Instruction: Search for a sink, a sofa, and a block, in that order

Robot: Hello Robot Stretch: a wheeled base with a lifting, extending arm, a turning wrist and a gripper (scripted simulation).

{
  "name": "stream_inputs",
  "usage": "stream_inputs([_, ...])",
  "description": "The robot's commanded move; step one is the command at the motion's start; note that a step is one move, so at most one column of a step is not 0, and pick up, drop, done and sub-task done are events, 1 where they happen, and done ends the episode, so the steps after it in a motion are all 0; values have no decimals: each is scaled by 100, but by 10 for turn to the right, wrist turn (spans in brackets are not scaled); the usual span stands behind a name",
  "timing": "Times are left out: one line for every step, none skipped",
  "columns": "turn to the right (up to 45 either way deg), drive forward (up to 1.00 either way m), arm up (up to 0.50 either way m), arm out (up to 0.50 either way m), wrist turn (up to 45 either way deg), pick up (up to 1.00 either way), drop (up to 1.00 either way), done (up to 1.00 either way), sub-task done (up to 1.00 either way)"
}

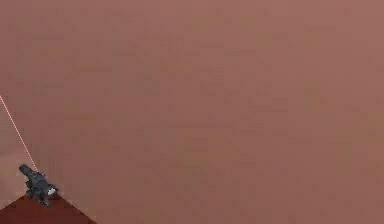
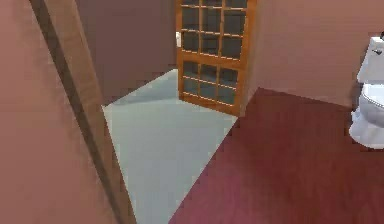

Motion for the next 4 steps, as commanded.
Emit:
stream_inputs([-450,0,0,0,0,0,0,0,0])
stream_inputs([-450,0,0,0,0,0,0,0,0])
stream_inputs([-450,0,0,0,0,0,0,0,0])
stream_inputs([-120,0,0,0,0,0,0,0,0])
